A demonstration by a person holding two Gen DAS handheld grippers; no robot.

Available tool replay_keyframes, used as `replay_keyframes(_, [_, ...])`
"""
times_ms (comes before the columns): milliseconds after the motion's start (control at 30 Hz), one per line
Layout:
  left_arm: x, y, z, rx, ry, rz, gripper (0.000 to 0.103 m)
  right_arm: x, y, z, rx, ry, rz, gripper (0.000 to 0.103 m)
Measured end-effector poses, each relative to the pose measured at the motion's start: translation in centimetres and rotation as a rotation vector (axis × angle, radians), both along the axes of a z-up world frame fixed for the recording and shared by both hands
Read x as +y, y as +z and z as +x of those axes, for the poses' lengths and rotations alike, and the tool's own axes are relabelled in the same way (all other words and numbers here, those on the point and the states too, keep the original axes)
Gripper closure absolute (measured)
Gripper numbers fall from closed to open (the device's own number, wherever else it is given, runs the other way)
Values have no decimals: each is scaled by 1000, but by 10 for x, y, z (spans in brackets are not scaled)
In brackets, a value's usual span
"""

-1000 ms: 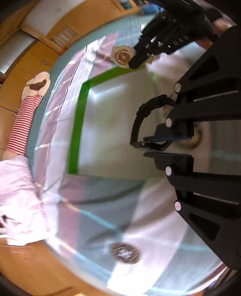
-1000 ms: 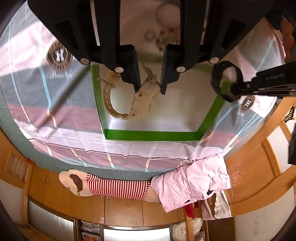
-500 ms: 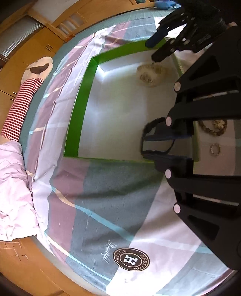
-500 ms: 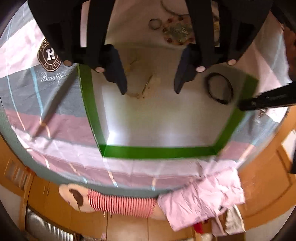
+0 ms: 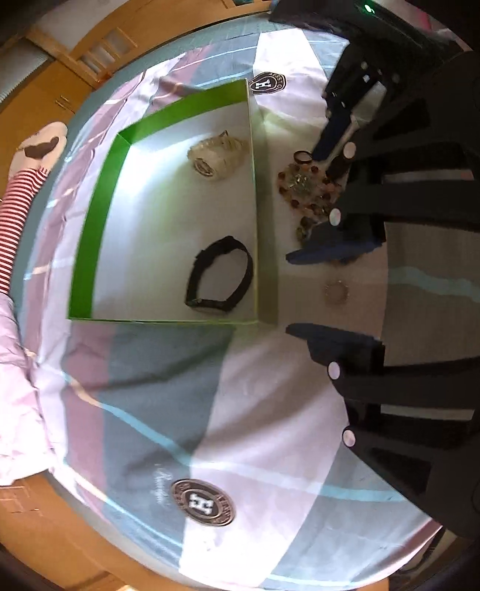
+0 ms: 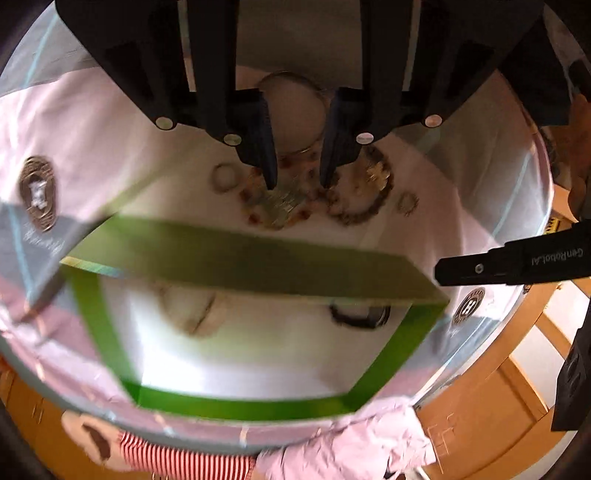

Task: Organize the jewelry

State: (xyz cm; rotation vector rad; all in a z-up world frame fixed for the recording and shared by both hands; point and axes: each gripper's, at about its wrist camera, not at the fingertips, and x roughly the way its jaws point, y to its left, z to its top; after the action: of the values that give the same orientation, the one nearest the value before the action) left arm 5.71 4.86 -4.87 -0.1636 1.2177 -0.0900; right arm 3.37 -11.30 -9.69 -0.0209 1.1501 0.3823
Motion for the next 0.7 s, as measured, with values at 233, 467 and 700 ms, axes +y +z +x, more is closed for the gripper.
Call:
replay_keyframes(233, [-13,-14,1,33,-35,21,65,28,-11,-3,-44,46,-115,84])
replay_keyframes(467, [-20,-28,6,64,-46,45,61,9,3,-3,-44,6,-88,96])
replay_keyframes(700, [-34,-42,6,92,-88,60,60,-42,31,6,-61,-139,-52,96])
